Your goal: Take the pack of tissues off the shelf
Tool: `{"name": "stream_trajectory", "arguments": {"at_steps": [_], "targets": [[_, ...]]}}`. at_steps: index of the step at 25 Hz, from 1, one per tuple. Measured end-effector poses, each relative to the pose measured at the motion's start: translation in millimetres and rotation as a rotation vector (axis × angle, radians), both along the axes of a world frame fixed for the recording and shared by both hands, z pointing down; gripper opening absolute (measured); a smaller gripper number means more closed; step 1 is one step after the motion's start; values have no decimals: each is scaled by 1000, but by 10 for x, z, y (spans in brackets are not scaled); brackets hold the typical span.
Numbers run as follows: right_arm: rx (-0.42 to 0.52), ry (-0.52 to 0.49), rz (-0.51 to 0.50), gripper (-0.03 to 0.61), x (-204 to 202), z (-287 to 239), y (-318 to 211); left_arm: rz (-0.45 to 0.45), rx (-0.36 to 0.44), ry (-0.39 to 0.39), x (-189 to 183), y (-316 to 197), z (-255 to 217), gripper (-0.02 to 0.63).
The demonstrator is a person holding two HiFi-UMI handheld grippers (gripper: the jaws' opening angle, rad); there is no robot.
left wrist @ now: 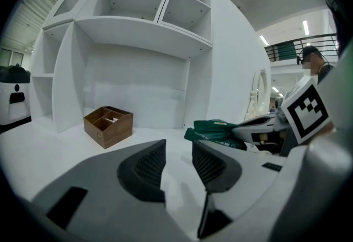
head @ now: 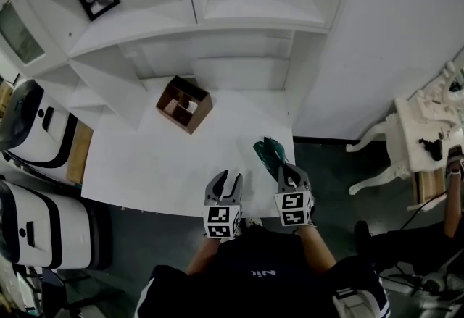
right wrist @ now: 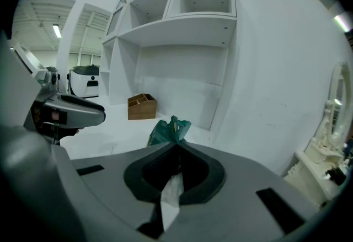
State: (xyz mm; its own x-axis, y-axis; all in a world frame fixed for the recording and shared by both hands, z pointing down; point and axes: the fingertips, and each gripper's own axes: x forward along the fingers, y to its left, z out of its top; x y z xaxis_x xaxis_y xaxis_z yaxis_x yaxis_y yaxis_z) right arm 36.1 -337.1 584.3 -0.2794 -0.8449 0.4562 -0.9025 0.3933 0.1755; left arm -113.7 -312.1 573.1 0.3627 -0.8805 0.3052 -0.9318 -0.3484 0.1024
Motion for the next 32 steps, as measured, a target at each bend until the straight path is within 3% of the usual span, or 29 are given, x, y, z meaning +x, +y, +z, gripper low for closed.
{"name": "stream_trajectory", "arguments": {"at_steps": [3, 5, 32], "targets": [[20, -10, -11, 9, -32, -49, -27, 25, 0, 30, 36, -8, -14, 39], [26, -10, -11, 9, -41, -104, -36, 43, -5, 54, 67, -15, -6, 5], [35, 10, -36, 9, -40, -100, 69, -28, 20, 44, -13, 32, -41, 3]]}}
